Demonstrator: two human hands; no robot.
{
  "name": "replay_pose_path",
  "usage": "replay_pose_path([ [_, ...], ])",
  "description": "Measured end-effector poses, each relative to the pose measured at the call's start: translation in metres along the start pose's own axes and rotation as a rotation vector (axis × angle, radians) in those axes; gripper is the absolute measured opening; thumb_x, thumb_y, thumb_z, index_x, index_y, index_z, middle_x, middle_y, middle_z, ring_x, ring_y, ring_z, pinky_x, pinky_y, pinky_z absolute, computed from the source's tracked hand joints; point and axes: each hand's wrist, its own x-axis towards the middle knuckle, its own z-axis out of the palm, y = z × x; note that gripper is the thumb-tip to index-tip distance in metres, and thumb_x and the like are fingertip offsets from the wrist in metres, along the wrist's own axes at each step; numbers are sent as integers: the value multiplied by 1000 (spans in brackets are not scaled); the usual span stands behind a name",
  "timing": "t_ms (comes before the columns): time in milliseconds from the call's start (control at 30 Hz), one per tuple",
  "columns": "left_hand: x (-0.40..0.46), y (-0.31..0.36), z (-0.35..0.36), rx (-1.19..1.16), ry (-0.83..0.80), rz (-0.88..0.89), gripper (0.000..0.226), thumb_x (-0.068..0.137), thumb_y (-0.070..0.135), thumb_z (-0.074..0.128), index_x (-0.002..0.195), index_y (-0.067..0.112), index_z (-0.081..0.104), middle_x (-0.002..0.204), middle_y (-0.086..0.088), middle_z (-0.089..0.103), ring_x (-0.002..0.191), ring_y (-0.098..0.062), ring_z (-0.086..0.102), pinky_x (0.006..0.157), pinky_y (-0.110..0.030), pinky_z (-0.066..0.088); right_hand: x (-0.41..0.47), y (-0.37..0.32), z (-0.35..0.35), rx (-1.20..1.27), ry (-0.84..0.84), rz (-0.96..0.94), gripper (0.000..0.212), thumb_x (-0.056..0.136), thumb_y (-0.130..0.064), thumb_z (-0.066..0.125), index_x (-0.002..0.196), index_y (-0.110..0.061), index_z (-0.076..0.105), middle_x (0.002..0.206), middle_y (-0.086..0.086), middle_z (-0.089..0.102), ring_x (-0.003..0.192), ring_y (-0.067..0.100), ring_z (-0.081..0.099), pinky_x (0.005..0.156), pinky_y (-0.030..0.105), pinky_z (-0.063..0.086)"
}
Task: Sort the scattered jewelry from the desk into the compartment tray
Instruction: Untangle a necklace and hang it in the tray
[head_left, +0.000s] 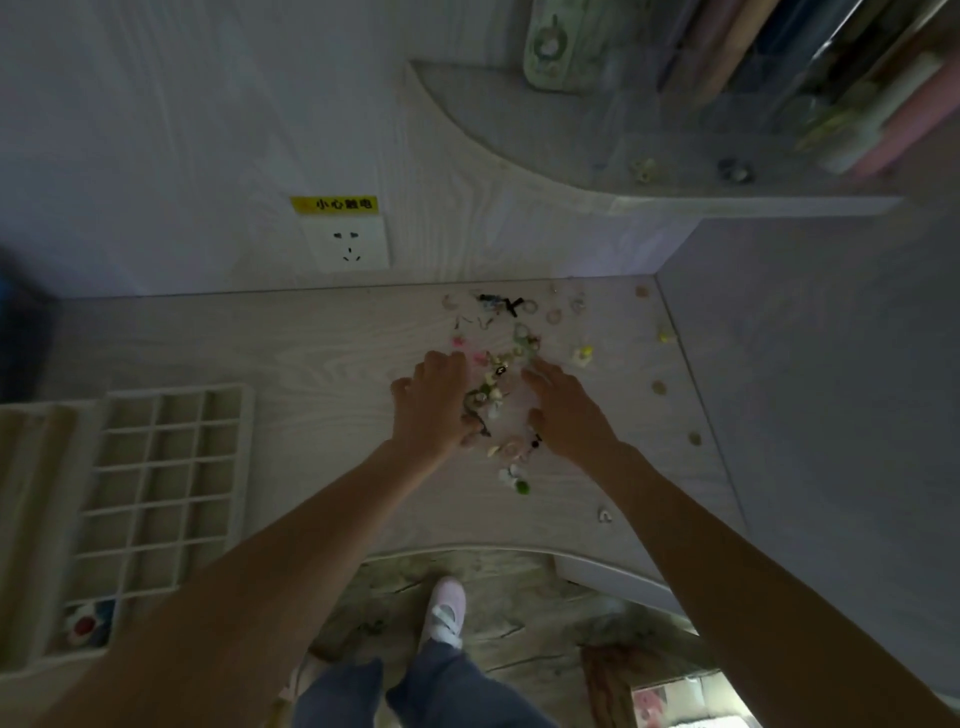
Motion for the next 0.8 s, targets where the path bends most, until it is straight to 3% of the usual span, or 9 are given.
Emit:
replay_pose_path([
  [133, -3, 1, 5, 129, 68, 251, 21, 71, 26, 77, 87, 24, 65, 128, 1, 48, 122, -23, 44, 102, -45, 28, 0, -2, -1, -20, -1, 1, 56, 96, -12, 43, 148, -12, 22, 157, 3, 12, 140, 27, 21, 110, 35, 26],
  [200, -1, -3, 7, 181, 47, 342, 21, 60, 26, 84, 73, 27, 67, 129, -1, 53, 124, -24, 46, 101, -50, 31, 0, -5, -1, -35, 3, 19, 56, 95, -11, 44, 147, -13, 23, 157, 3, 13, 137, 29, 24, 108, 39, 31],
  [367, 8, -2, 11, 248, -18, 420, 21, 76, 23, 73, 96, 20, 68, 137, -1, 46, 131, -21, 37, 106, -43, 24, 0, -6, 0, -59, -3, 5, 55, 95, -8, 41, 147, -11, 23, 156, 5, 13, 136, 28, 25, 107, 40, 34],
  [500, 8, -2, -2, -314, -13, 153, 12, 91, 12, 56, 102, 9, 60, 107, -3, 60, 97, -15, 56, 82, -25, 46, 2, -1, -7, 39, -67, 18, 55, 96, -5, 39, 148, -13, 22, 157, 6, 12, 139, 27, 23, 110, 35, 27],
  [600, 1, -3, -31, -576, 65, 31, 7, 92, 9, 55, 97, 6, 59, 89, 2, 64, 80, -8, 61, 67, -4, 44, 2, -9, -19, 196, -52, 55, 52, 95, -3, 38, 145, -14, 30, 156, 10, 8, 139, 26, 24, 108, 30, 28],
  [700, -3, -3, -58, -723, 92, 3, 7, 90, 7, 57, 86, 11, 56, 85, -2, 67, 78, -9, 67, 64, -6, 47, 2, -26, -31, 291, -1, -3, 50, 95, -6, 45, 143, -16, 35, 156, 9, 2, 144, 23, 13, 111, 28, 23],
  [800, -6, -2, -79, -835, 71, -1, 15, 87, 2, 59, 79, 14, 57, 84, -8, 70, 78, -15, 69, 75, -22, 54, 0, -49, -48, 701, -101, -65, 49, 92, 0, 51, 139, -11, 41, 147, 11, 35, 135, 22, 36, 101, 23, 35],
])
